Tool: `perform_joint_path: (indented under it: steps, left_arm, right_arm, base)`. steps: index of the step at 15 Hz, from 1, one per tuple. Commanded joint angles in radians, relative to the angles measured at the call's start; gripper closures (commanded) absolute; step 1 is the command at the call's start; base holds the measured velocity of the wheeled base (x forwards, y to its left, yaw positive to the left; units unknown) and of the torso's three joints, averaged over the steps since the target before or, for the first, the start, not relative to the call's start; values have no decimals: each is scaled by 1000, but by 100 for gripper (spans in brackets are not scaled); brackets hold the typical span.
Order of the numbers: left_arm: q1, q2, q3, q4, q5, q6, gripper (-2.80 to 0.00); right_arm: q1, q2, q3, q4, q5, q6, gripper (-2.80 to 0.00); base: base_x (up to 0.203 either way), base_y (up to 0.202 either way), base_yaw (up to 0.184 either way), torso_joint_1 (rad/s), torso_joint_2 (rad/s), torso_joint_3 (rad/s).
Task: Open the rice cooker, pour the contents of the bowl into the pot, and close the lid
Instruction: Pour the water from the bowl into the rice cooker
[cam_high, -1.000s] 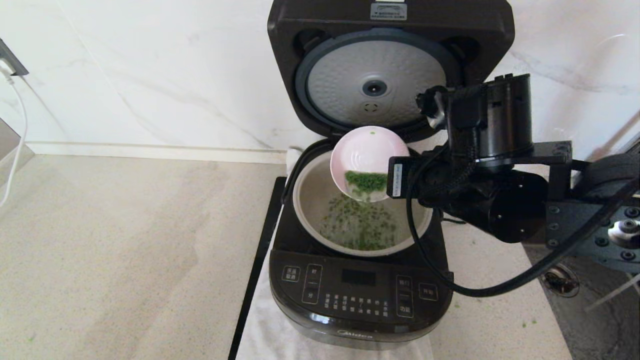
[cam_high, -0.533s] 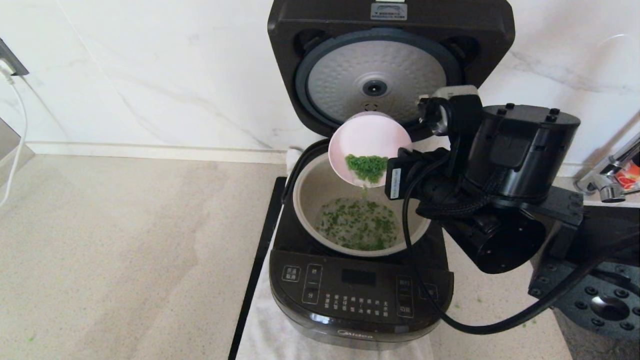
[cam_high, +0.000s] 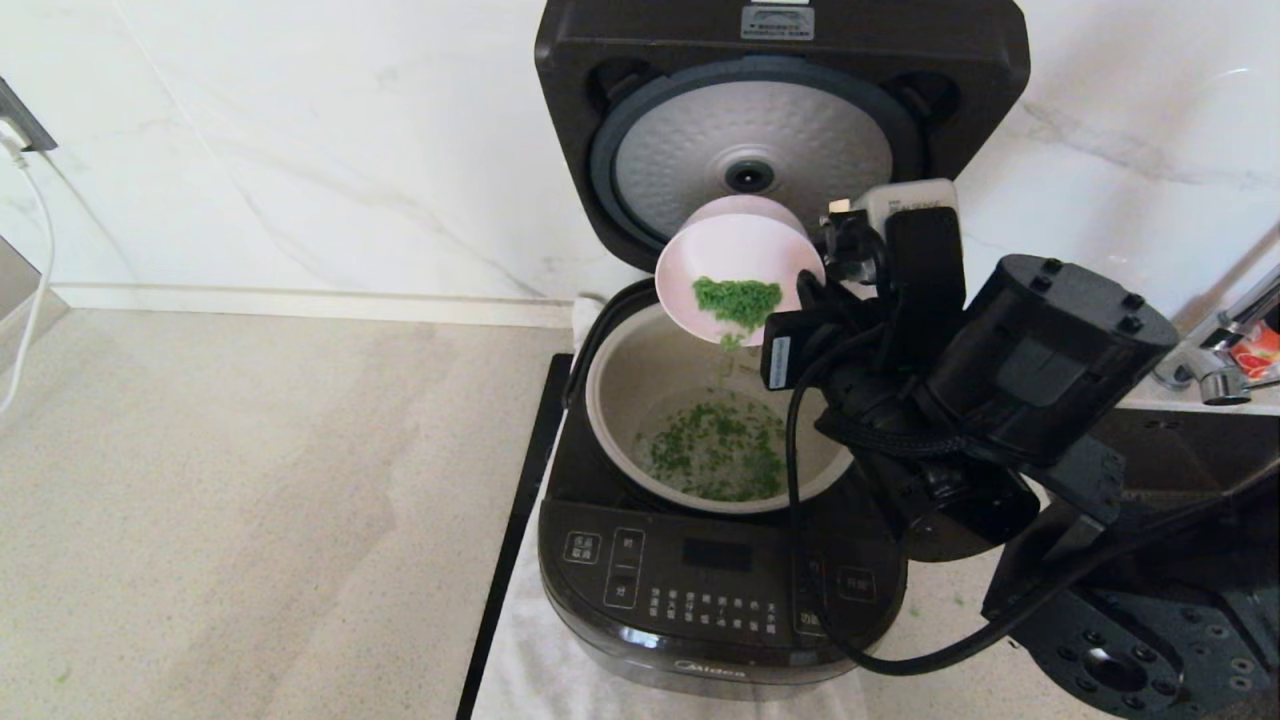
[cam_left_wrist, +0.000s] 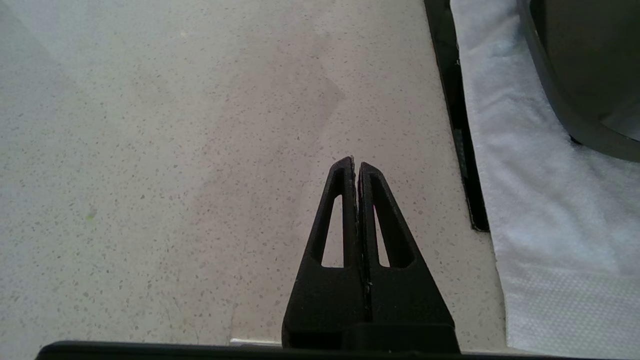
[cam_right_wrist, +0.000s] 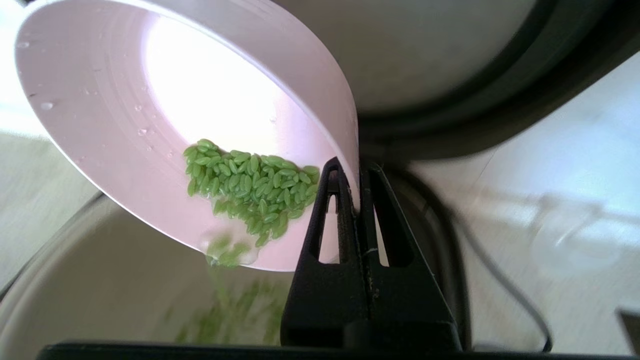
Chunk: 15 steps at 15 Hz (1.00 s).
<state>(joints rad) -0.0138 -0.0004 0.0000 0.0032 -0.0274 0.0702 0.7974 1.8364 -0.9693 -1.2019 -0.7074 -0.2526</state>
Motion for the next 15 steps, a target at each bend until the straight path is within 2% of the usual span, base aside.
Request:
perform_joint_path:
  steps: [1, 3, 8, 11, 13, 15]
  left_arm:
    - [0, -1, 2, 0, 0, 0, 0]
    - [0, 0, 2, 0, 0, 0, 0]
    - [0, 0, 2, -1, 0, 0, 0]
    - [0, 0, 2, 0, 0, 0, 0]
    - [0, 0, 2, 0, 0, 0, 0]
    - [0, 0, 2, 0, 0, 0, 0]
  right_arm:
    - [5, 64, 15, -165, -9, -90, 0]
    - [19, 82, 6, -206, -10, -117, 0]
    - [26, 100, -11, -183, -38, -131, 0]
    - [39, 76, -17, -69, -54, -114, 0]
    - [49, 45, -52, 34, -79, -75, 0]
    - [56, -16, -82, 222, -89, 4, 0]
  base:
    - [0, 0, 0, 0, 0, 0]
    - [0, 0, 0, 0, 0, 0]
    - [0, 0, 0, 0, 0, 0]
    - [0, 0, 0, 0, 0, 0]
    - [0, 0, 0, 0, 0, 0]
    - [0, 0, 0, 0, 0, 0]
